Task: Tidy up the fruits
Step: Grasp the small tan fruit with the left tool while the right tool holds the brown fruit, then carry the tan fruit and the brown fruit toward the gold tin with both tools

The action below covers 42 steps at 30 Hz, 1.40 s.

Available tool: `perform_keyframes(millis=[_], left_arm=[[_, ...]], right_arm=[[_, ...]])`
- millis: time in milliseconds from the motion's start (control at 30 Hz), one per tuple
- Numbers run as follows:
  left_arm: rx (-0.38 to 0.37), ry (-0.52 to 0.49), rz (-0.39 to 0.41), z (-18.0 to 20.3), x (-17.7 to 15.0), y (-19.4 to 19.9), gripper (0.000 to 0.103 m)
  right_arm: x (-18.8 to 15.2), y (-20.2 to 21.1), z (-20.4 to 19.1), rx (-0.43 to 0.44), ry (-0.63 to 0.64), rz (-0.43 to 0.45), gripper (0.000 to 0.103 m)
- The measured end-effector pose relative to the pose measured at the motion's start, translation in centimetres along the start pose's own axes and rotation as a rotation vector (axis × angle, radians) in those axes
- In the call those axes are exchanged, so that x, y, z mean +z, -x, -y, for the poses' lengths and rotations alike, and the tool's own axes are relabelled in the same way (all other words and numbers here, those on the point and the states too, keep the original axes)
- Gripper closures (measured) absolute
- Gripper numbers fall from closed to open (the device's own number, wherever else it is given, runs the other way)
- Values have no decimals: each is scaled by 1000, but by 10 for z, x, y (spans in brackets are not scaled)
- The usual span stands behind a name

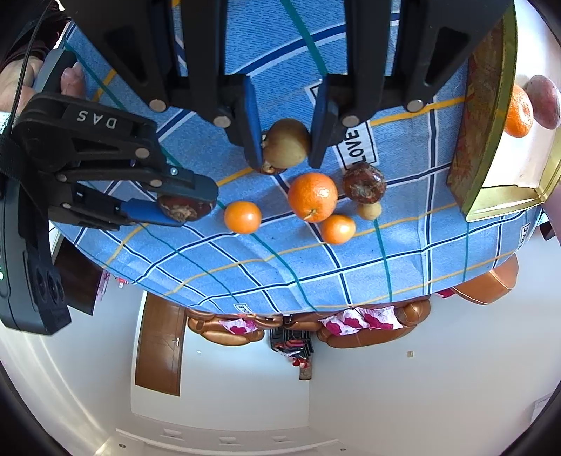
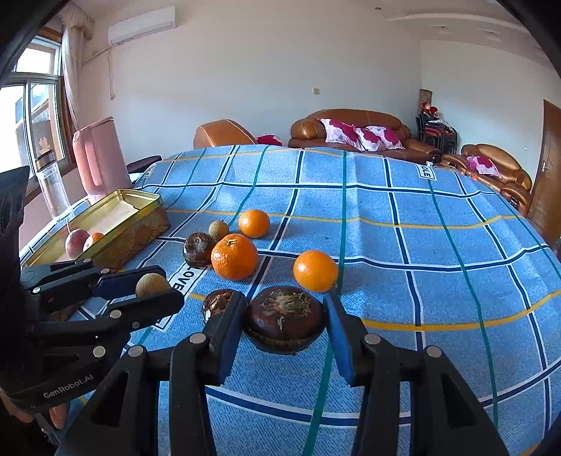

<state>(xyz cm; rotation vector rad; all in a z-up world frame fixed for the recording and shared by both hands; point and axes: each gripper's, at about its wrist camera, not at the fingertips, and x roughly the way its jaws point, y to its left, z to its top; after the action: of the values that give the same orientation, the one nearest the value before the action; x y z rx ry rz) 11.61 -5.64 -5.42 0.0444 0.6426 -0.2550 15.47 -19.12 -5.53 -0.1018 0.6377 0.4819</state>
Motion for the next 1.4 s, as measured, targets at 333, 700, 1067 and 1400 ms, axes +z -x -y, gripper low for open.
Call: perform_keyframes(millis=[333, 700, 1067, 1400], left_arm=[[10, 16, 33, -5, 0, 6, 75], [20, 28, 77, -7, -1, 14, 75], [35, 28, 110, -6, -3, 21, 75], [40, 39, 147, -9, -4, 28, 75]], right_arm=[[-1, 8, -1, -3, 8, 33, 55], [-1, 17, -5, -5, 31, 78, 55], [-1, 24, -10, -10, 55, 120, 55], [-2, 31, -12, -19, 67, 154, 55]])
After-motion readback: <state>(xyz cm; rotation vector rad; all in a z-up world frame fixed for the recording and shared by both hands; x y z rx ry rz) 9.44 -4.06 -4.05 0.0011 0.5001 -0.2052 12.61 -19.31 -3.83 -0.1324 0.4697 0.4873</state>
